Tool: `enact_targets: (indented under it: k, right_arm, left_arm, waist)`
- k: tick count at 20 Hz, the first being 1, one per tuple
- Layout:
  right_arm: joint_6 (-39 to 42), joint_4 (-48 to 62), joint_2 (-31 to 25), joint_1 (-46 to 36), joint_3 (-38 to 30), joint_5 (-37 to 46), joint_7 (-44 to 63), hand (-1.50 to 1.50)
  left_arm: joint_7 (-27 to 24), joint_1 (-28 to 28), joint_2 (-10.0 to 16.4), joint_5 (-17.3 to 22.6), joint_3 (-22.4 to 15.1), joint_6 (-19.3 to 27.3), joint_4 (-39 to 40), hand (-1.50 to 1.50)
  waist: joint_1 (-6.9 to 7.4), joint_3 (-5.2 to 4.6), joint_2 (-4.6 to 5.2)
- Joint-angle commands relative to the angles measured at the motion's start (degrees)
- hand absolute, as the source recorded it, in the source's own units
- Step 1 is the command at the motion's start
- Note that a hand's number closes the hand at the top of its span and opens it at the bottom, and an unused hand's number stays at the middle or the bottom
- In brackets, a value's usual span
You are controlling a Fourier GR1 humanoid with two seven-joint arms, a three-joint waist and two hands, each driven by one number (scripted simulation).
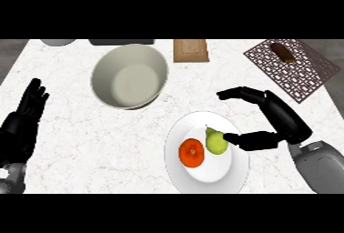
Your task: Pick the squash from the plate and place it in the bowl
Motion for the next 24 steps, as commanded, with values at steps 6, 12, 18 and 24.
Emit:
enact_targets:
  k: [6, 12, 18, 24]
  right_arm:
    - [-4.6, -17.4, -7.2, 22.5, 1.1, 10.9, -4.2, -1.5]
    - [2.6, -19.0, -3.3, 15.7, -4.2, 10.5, 6.2, -1.5]
    - [10.3, -17.9, -0.1, 0.8, -2.0, 11.0, 19.6, -1.5]
    - [24.3, -15.0, -4.0, -7.9, 3.2, 11.7, 29.0, -1.5]
  left_arm:
    - [-1.9, -4.8, -3.5, -1.2, 2.1, -5.1, 8.3, 0.0]
    - [-1.7, -2.8, -6.6, -4.8, 2.9, -6.3, 5.7, 0.0]
    - [1.8, -4.3, -5.7, -4.4, 4.4, -8.1, 4.6, 0.0]
    - [1.4, -3.1, -6.2, -5.7, 3.4, -7.2, 2.7, 0.0]
  waist:
    - [0.86, 0.25, 0.39]
    - [1.78, 0.26, 0.47]
    - [2.42, 0.24, 0.55]
    - [3.24, 0.16, 0.56]
